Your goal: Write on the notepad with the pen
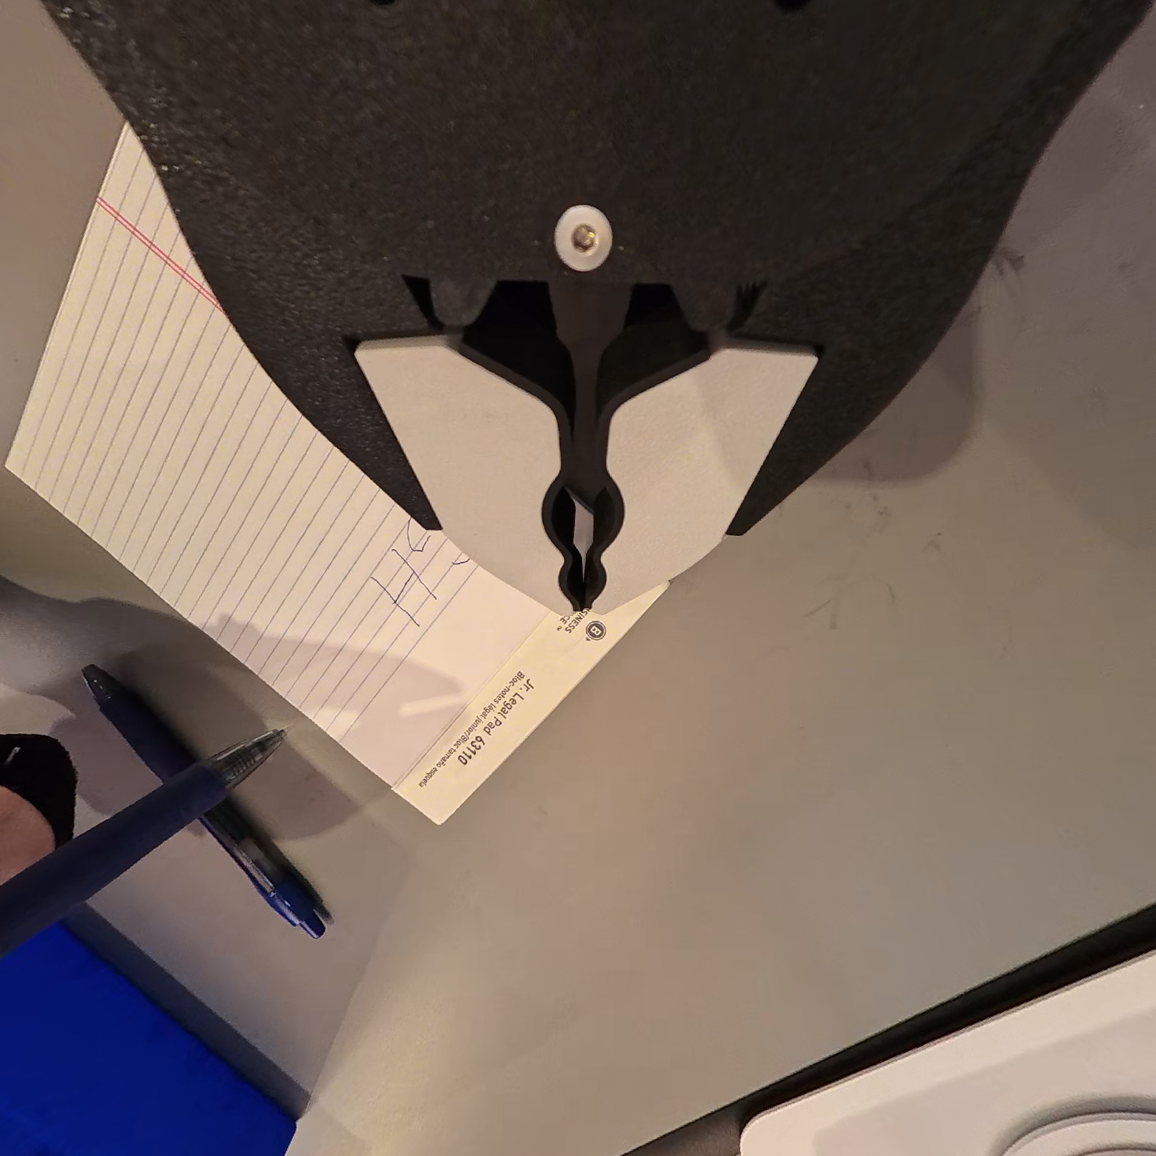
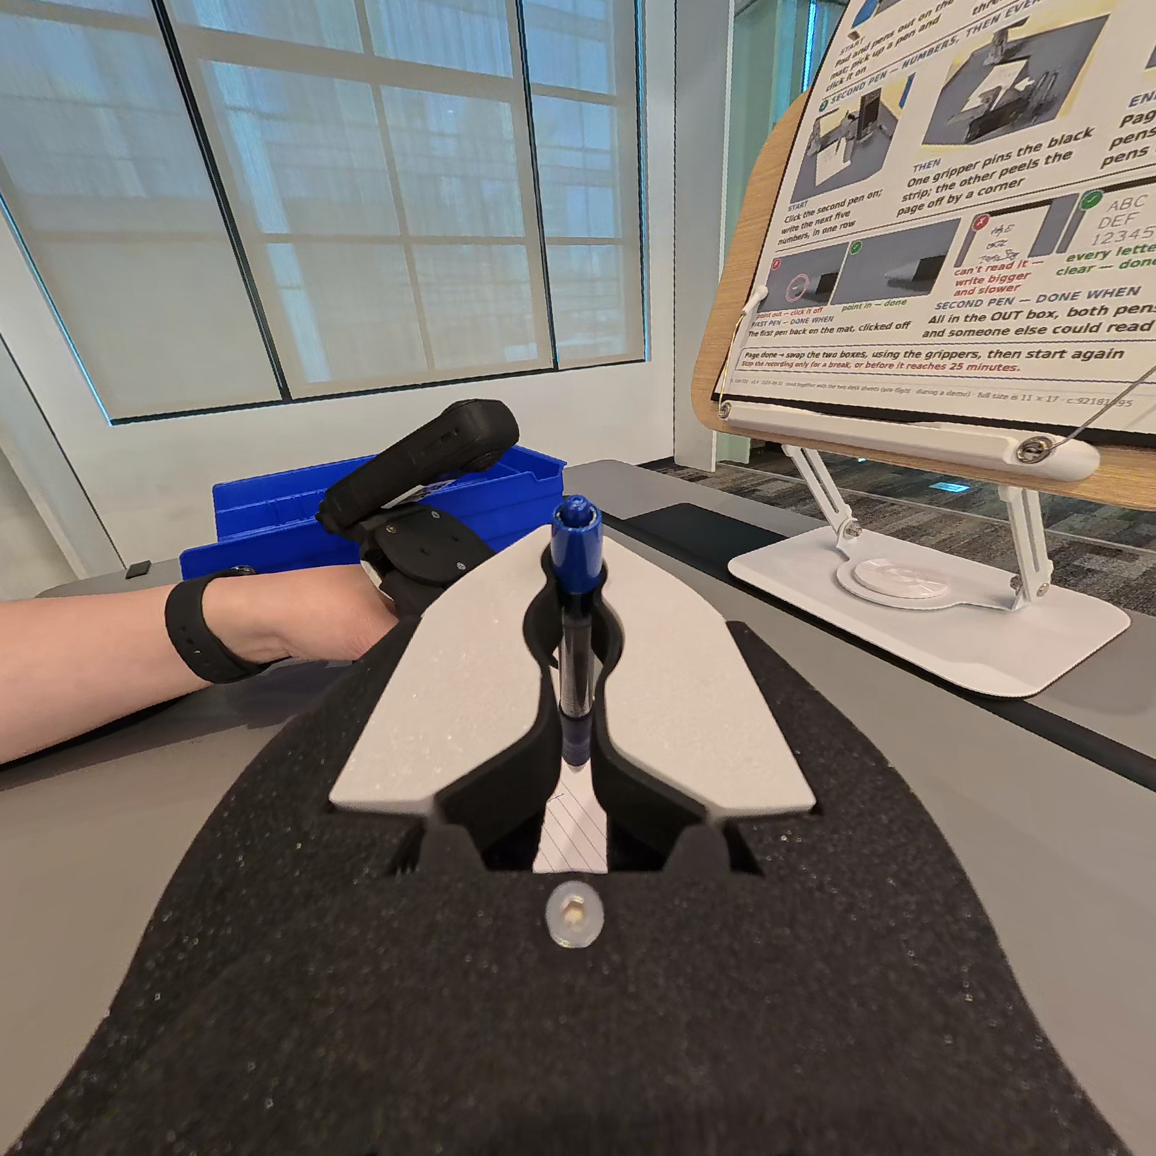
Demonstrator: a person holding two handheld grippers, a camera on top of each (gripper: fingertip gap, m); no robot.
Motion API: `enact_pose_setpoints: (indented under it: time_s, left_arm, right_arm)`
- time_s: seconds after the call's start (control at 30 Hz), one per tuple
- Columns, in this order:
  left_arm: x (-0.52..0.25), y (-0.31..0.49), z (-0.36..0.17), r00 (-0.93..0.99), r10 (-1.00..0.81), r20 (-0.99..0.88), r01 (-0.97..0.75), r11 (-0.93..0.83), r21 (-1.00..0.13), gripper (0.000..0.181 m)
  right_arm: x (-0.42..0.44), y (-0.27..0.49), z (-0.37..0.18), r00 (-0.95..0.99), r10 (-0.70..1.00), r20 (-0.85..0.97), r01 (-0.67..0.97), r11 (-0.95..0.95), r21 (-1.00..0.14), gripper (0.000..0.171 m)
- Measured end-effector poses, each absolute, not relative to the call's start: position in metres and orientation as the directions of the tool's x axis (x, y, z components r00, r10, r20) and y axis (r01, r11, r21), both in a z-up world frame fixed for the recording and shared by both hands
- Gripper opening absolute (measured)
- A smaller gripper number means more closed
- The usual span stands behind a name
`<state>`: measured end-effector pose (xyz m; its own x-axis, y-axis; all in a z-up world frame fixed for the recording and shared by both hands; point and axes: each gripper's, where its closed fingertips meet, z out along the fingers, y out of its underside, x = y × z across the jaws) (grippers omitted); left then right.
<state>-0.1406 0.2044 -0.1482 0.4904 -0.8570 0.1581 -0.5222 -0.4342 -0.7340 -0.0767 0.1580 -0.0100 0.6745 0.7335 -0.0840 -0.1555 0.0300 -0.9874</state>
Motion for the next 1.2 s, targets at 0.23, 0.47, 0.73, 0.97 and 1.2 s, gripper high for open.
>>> enact_pose_setpoints:
  time_s: [0.23, 0.47, 0.73, 0.97, 1.2]
  left_arm:
    - [-0.1405, 0.2043, -0.1481, 0.49, -0.857, 0.16, -0.522, -0.435, -0.733, 0.0]
    - [-0.1404, 0.2044, -0.148, 0.49, -0.857, 0.16, -0.522, -0.435, -0.733, 0.0]
    - [-0.1404, 0.2044, -0.1479, 0.49, -0.857, 0.16, -0.522, -0.435, -0.733, 0.0]
    - [-0.1405, 0.2044, -0.1478, 0.49, -0.857, 0.159, -0.522, -0.435, -0.733, 0.0]
    - [-0.1405, 0.2043, -0.1477, 0.49, -0.857, 0.159, -0.522, -0.435, -0.733, 0.0]
  right_arm:
    - [-0.0766, 0.1573, -0.0092, 0.676, 0.732, -0.082, -0.157, 0.034, -0.987, 0.004]
    - [-0.0752, 0.157, -0.0083, 0.675, 0.733, -0.087, -0.165, 0.034, -0.986, 0.004]
    - [-0.0742, 0.1563, -0.0074, 0.674, 0.733, -0.087, -0.166, 0.035, -0.985, 0.004]
    - [-0.0736, 0.1559, -0.0066, 0.672, 0.735, -0.088, -0.167, 0.035, -0.985, 0.004]
    - [-0.0762, 0.155, -0.0073, 0.663, 0.744, -0.085, -0.158, 0.028, -0.987, 0.004]
